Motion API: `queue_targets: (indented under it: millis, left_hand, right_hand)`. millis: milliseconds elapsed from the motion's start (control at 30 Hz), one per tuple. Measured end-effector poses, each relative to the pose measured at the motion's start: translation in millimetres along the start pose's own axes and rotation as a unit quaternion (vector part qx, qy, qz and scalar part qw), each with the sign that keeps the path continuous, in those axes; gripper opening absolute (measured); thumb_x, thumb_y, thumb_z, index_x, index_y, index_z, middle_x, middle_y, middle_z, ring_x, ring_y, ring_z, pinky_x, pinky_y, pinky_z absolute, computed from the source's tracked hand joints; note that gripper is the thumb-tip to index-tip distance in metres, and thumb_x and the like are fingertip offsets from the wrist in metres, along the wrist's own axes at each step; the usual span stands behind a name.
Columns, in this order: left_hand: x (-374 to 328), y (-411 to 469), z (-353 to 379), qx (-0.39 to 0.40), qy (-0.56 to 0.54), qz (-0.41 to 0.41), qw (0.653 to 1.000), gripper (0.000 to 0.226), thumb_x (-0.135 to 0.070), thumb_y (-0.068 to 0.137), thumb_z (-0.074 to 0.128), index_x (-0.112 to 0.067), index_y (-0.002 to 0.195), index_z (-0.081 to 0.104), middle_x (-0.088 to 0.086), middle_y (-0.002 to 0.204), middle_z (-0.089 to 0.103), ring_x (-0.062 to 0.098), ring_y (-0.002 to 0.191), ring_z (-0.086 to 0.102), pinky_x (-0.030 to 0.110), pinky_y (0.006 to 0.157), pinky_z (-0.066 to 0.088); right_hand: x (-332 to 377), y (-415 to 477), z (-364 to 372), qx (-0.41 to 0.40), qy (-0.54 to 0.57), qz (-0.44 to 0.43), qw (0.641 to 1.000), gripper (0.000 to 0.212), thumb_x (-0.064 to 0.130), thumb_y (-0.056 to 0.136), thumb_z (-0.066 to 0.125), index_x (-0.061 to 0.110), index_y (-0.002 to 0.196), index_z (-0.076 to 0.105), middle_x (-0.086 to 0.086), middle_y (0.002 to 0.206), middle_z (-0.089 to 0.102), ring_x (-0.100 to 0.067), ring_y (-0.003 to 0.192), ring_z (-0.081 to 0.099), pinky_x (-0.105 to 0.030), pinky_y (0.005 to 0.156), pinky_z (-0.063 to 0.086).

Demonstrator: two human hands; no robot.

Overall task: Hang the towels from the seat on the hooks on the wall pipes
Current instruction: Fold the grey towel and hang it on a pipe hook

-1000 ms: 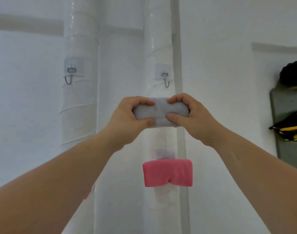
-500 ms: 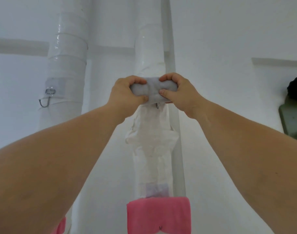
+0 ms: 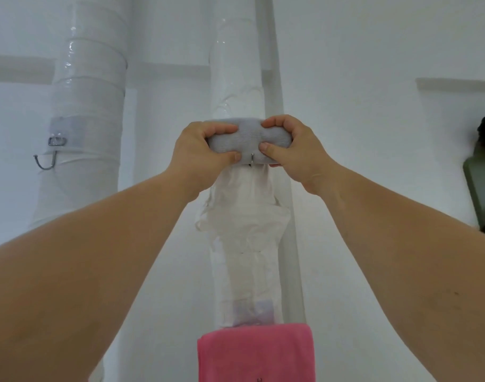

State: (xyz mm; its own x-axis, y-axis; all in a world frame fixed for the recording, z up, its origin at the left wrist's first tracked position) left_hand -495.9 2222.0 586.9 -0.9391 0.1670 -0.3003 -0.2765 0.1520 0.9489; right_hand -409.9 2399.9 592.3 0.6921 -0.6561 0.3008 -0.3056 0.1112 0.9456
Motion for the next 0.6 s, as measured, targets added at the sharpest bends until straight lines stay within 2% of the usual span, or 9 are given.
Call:
queue_targets:
  millis: [100,267,367,433,500,567,600]
  left_hand:
    - [-3,-8,-1,-0.001,-0.002,-0.008,1.000,0.044,-0.008,0.070,0.089,-0.032,0.103,0.073,-0.009,0.116,0.063,0.007,0.107,0.064,0.028,0.093,0.058]
    - [0,-12,-1,0.010,0.003,-0.013,1.000,0.039,-0.014,0.071,0.090,-0.036,0.098,0.073,-0.002,0.122,0.063,0.011,0.110,0.065,0.032,0.095,0.057]
    - [-7,-11,-4,-0.019,0.101,0.035,0.994,0.024,-0.032,0.083,0.081,-0.035,0.106,0.075,-0.003,0.125,0.057,0.014,0.116,0.058,0.029,0.102,0.049]
    - [-17,-12,-6,-0.040,0.270,0.112,0.955,0.025,-0.042,0.090,0.070,-0.034,0.113,0.076,0.000,0.140,0.052,0.023,0.127,0.050,0.037,0.109,0.040]
    - [-27,-17,1,-0.043,0.424,0.197,0.883,0.027,-0.041,0.096,0.061,-0.031,0.117,0.075,0.003,0.155,0.044,0.031,0.140,0.041,0.049,0.116,0.029]
    - [-28,-21,13,-0.023,0.496,0.249,0.832,0.031,-0.033,0.103,0.052,-0.022,0.126,0.070,0.005,0.160,0.040,0.031,0.149,0.033,0.053,0.122,0.018]
    - [-25,-23,17,-0.013,0.515,0.256,0.818,0.035,-0.028,0.105,0.048,-0.019,0.135,0.063,0.006,0.161,0.039,0.029,0.151,0.030,0.052,0.123,0.015]
  right_hand:
    - [-1,-7,0,0.017,0.002,0.015,1.000,0.033,0.008,0.088,0.073,0.022,0.116,0.064,0.000,0.121,0.062,-0.020,0.101,0.066,-0.032,0.073,0.063]
    - [2,-14,0,0.039,0.007,0.041,0.998,0.033,0.009,0.089,0.072,0.023,0.118,0.063,0.002,0.120,0.061,-0.022,0.104,0.068,-0.030,0.074,0.062]
    - [7,-14,0,0.018,-0.090,0.024,0.995,0.031,0.018,0.090,0.071,0.030,0.116,0.061,0.004,0.118,0.059,-0.023,0.106,0.065,-0.029,0.080,0.060]
    - [10,-16,-3,-0.025,-0.236,-0.028,0.971,0.032,0.031,0.089,0.072,0.034,0.118,0.060,-0.002,0.128,0.050,-0.025,0.116,0.056,-0.031,0.097,0.051]
    - [15,-22,-4,-0.059,-0.371,-0.095,0.922,0.036,0.039,0.089,0.070,0.031,0.123,0.060,-0.007,0.146,0.039,-0.028,0.134,0.042,-0.036,0.111,0.038]
    - [19,-26,3,-0.046,-0.435,-0.162,0.884,0.039,0.035,0.094,0.064,0.020,0.130,0.057,-0.008,0.157,0.036,-0.029,0.147,0.031,-0.042,0.120,0.029]
    - [19,-27,9,-0.024,-0.454,-0.178,0.873,0.043,0.031,0.098,0.059,0.016,0.138,0.051,-0.008,0.160,0.035,-0.028,0.151,0.026,-0.045,0.123,0.024]
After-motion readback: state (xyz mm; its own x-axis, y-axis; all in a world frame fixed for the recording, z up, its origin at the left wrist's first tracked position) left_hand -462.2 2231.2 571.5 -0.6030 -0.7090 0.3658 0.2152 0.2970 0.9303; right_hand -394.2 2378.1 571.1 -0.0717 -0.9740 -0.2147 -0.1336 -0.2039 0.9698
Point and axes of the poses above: each hand's wrist, its own y-axis towards the middle knuckle, its own z-axis out of the palm, x = y × z, the point moved 6 cm from there along y, towards the middle knuckle
